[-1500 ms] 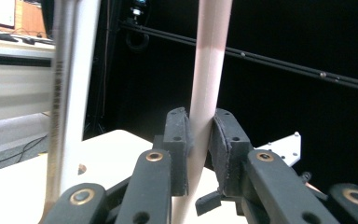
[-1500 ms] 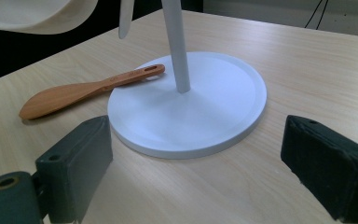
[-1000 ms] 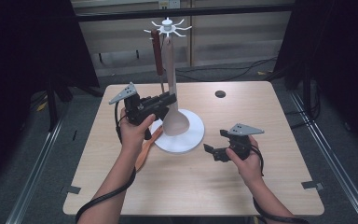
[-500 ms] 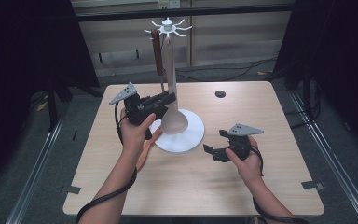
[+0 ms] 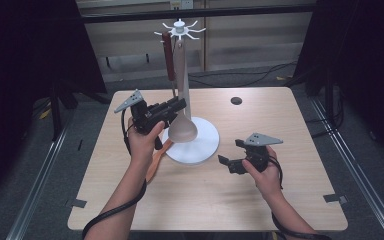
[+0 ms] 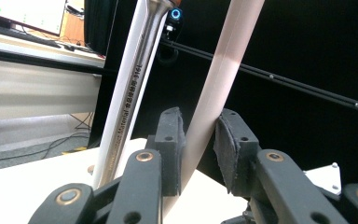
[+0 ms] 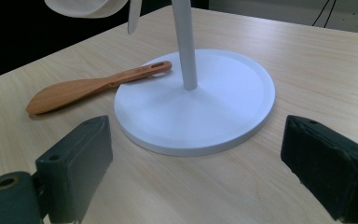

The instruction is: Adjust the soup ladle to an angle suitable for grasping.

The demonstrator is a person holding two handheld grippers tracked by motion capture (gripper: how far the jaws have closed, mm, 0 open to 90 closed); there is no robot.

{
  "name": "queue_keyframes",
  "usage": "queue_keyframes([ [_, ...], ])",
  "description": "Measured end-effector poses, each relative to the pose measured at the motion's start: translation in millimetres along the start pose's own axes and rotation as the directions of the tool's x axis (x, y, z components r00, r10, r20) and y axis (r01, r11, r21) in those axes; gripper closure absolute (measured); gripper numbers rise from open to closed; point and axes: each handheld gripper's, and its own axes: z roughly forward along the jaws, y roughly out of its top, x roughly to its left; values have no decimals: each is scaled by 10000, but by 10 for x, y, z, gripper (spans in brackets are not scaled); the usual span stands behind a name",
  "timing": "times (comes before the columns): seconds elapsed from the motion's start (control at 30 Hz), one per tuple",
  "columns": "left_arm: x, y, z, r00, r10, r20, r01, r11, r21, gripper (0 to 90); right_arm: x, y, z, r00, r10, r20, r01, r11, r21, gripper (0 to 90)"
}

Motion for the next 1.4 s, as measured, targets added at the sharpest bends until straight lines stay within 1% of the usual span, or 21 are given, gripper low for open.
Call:
queue_keyframes([
  [0.1,-24,5,15,10000,-62,-3,62,10000,-56,720,5,6,7,10000,-10,-16,10,10000,-19,89],
  [0.2,-31,15,33,9999,152,-51,-151,9998,91,720,13,5,17,10000,-29,-60,29,10000,5,89],
  [0.33,-32,26,60,9999,132,6,-132,9999,-28,720,13,4,18,10000,-43,-69,43,10000,9,89],
  [0.37,-31,34,63,9998,203,-19,-203,9998,10,721,11,2,16,10000,-5,-78,5,10000,26,89],
  [0.43,-39,45,74,9998,176,-55,-176,9998,-40,723,3,-2,12,10000,-16,-28,17,10000,34,89],
  [0.47,-38,52,74,9997,249,-2,-249,9997,-1,725,-1,-3,12,10000,2,-52,-1,10000,42,89],
  [0.5,-37,54,81,9997,227,11,-227,9997,-23,726,-3,-5,10,10000,13,-26,-13,10000,53,89],
  [0.6,-38,63,89,9995,263,-160,-263,9996,50,730,-5,-4,8,10000,21,-17,-21,10000,56,89],
  [0.7,-37,71,107,9993,114,-352,-110,9999,134,734,-1,-3,10,10000,-4,-42,5,10000,38,89],
  [0.73,-22,67,111,9997,17,-249,-15,10000,96,735,0,-4,10,10000,-3,-43,3,10000,34,89],
  [0.77,-19,66,118,9995,-79,-309,82,9999,80,734,-1,-4,11,10000,1,-64,0,10000,47,89],
  [0.87,-30,58,120,9993,14,-370,-13,10000,42,732,-4,-2,6,10000,-46,-72,46,10000,19,89],
  [0.9,-33,49,118,9996,8,-274,-8,10000,4,732,-3,-1,2,10000,-39,-31,39,10000,8,89],
  [0.97,-42,43,101,9997,64,-232,-64,10000,-21,734,-6,0,-4,10000,-17,-15,17,10000,19,89],
  [1.0,-53,43,104,9997,-28,-228,25,9999,-106,734,-9,-3,-4,10000,-23,-2,23,10000,20,89],
  [1.03,-54,48,87,9992,217,-321,-217,9998,17,733,-10,-4,-4,10000,-39,17,39,10000,22,89],
  [1.1,-67,57,70,9984,348,-452,-353,9993,-117,722,-7,-5,-2,10000,-29,-6,29,10000,47,89],
  [1.13,-67,70,53,9980,438,-446,-445,9989,-133,710,-6,-4,-2,10000,-46,-25,46,10000,48,89],
  [1.23,-82,96,35,9965,596,-589,-600,9982,-39,700,-1,2,-2,10000,-19,-19,19,10000,33,89],
  [1.33,-104,127,3,9933,897,-734,-894,9960,70,699,2,3,1,10000,-54,-23,54,10000,23,89],
  [1.4,-121,140,-14,9916,988,-833,-984,9951,88,697,3,1,1,10000,-71,-37,72,10000,39,89],
])
